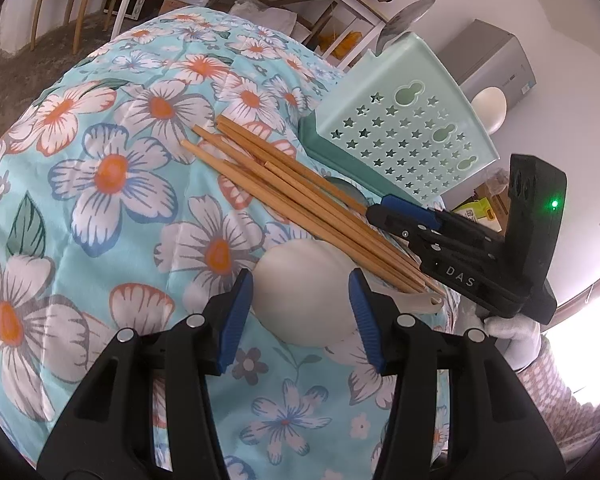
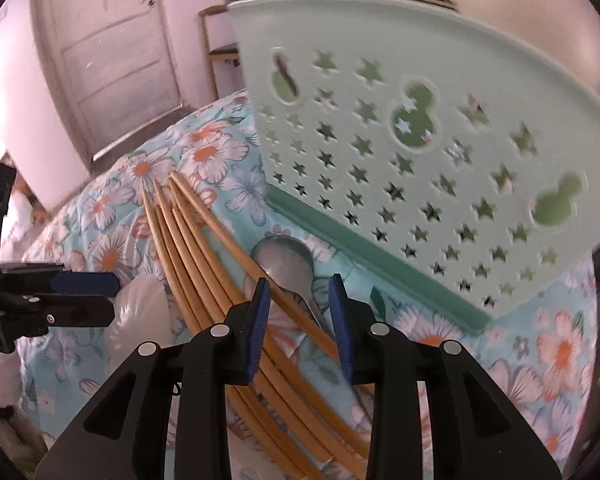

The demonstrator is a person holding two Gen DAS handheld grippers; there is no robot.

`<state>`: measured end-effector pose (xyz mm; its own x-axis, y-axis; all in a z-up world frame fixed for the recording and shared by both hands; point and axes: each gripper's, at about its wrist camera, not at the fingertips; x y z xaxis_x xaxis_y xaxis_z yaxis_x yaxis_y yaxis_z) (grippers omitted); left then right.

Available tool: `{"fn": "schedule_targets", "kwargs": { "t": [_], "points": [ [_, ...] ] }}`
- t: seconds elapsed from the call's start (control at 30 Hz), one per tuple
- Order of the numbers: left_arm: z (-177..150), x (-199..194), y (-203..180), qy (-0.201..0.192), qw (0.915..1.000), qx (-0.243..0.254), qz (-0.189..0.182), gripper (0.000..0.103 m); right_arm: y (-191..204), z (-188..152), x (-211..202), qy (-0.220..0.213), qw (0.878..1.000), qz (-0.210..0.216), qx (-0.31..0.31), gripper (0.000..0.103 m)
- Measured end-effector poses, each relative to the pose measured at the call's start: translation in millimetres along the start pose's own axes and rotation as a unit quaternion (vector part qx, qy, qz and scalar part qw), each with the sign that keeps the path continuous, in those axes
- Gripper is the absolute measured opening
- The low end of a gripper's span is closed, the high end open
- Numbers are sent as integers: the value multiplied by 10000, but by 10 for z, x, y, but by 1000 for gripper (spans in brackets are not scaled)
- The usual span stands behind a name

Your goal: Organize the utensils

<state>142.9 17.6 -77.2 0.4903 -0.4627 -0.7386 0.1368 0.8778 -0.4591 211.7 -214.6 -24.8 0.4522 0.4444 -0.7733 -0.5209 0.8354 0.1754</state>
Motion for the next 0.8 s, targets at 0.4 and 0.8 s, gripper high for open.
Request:
{"fn": "schedule_targets", "kwargs": {
  "t": [0.4, 0.8],
  "points": [
    [-15, -17, 45, -24, 9999, -46, -100, 46, 102, 144, 66, 364, 9949, -555, -762, 30],
    [-16, -15, 54, -67, 9999, -65, -124, 46, 326, 183, 385, 852, 9836, -534, -1494, 29]
  ]
}}
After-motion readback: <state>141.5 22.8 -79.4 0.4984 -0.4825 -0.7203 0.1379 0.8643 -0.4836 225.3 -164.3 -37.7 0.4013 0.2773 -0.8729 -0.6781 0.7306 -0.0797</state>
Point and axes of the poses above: each gripper's, at about its wrist camera, not at the fingertips, and x roughly the way its jaws point, y to its left, z to its top, and after that the axes turned 9 degrees about z, right-handed
